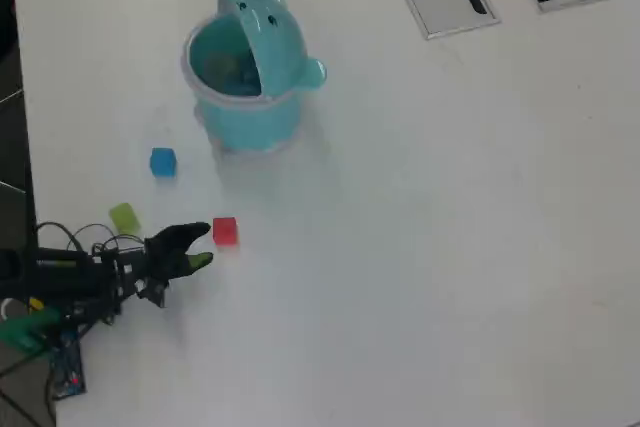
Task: Grasp RGB lego blocks and put them in the bin one by one.
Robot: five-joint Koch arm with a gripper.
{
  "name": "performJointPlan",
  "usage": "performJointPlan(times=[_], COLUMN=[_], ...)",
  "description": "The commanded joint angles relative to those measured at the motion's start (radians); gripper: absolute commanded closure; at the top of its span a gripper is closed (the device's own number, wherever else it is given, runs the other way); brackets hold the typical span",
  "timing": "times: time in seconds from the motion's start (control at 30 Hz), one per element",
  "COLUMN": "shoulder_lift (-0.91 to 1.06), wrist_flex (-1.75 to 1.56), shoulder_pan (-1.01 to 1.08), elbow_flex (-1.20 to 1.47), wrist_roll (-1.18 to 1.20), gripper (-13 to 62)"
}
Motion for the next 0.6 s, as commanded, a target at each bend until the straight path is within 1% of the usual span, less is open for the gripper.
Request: performJointPlan(times=[0.0,0.17,0.27,0.5,0.57], shoulder_lift=[0.057,0.058,0.061,0.063,0.063], wrist_flex=[-0.163,-0.273,-0.281,-0.307,-0.305], shoulder_pan=[-0.002,0.000,-0.006,-0.037,-0.054], elbow_flex=[0.074,0.072,0.074,0.074,0.074], wrist_roll=[-0.032,-0.176,-0.293,-0.408,-0.491], gripper=[16.1,16.4,16.2,16.3,16.3])
